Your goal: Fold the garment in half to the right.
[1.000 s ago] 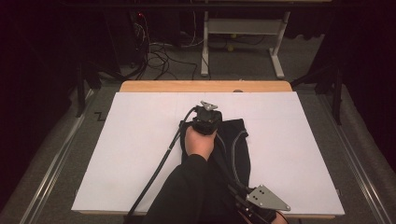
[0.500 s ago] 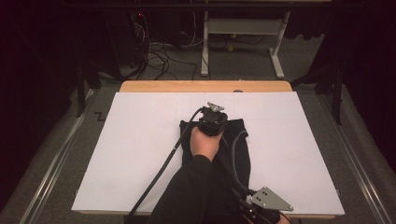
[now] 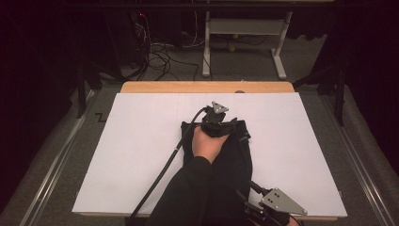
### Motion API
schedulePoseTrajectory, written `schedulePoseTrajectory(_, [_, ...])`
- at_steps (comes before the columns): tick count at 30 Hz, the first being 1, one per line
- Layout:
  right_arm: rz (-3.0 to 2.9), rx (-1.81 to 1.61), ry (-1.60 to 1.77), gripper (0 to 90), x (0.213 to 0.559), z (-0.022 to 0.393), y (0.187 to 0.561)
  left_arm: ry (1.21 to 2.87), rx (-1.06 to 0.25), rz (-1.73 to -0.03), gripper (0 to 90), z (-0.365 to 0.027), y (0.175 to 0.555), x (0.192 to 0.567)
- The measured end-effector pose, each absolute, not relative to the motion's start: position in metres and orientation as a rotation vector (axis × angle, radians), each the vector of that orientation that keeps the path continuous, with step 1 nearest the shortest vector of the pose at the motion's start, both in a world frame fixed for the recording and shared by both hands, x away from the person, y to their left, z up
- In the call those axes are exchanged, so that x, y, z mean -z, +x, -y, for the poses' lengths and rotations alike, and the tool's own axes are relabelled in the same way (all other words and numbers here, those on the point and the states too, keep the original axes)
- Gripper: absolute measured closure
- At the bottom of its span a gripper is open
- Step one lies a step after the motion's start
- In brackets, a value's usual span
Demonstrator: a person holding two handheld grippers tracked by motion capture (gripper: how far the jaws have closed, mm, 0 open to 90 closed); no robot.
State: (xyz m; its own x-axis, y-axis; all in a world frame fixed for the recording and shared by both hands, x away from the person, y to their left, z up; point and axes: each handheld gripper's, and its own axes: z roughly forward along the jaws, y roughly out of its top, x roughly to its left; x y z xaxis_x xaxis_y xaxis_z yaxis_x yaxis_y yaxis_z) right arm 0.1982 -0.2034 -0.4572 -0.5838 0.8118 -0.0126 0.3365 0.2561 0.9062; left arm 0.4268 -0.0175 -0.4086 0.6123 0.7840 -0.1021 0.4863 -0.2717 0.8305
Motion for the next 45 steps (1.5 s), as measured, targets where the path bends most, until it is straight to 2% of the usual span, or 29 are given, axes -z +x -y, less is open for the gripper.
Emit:
schedulePoseTrajectory(10, [-2.018, -1.321, 1.066, 46.9, 0.454, 0.21, 0.201, 1.913, -0.395, -0.971, 19.8, -0.014, 0.414, 0.407])
schedulePoseTrajectory(14, [-2.013, -1.312, 1.069, 46.9, 0.455, 0.212, 0.203, 1.876, -0.369, -0.957, 18.0, -0.034, 0.406, 0.414])
schedulePoseTrajectory(16, [-2.015, -1.302, 1.073, 46.5, 0.456, 0.212, 0.205, 1.862, -0.349, -0.975, 12.6, -0.044, 0.403, 0.417])
schedulePoseTrajectory(19, [-2.015, -1.298, 1.083, 46.1, 0.456, 0.213, 0.207, 1.857, -0.337, -0.968, 11.9, -0.059, 0.396, 0.421])
schedulePoseTrajectory(22, [-2.015, -1.294, 1.083, 45.9, 0.457, 0.212, 0.207, 1.856, -0.344, -1.001, 0.0, -0.074, 0.39, 0.424])
schedulePoseTrajectory(29, [-2.02, -1.287, 1.087, 46.2, 0.457, 0.211, 0.209, 1.832, -0.382, -1.032, 0.0, -0.118, 0.367, 0.436])
schedulePoseTrajectory(36, [-2.006, -1.301, 1.095, 48.9, 0.455, 0.212, 0.213, 1.829, -0.435, -1.035, 0.0, -0.178, 0.331, 0.451])
schedulePoseTrajectory(43, [-2.002, -1.309, 1.088, 60.0, 0.444, 0.208, 0.237, 1.794, -0.473, -1.079, 0.0, -0.227, 0.302, 0.464])
schedulePoseTrajectory(45, [-1.999, -1.302, 1.095, 66.1, 0.44, 0.205, 0.247, 1.785, -0.474, -1.087, 0.0, -0.233, 0.299, 0.465])
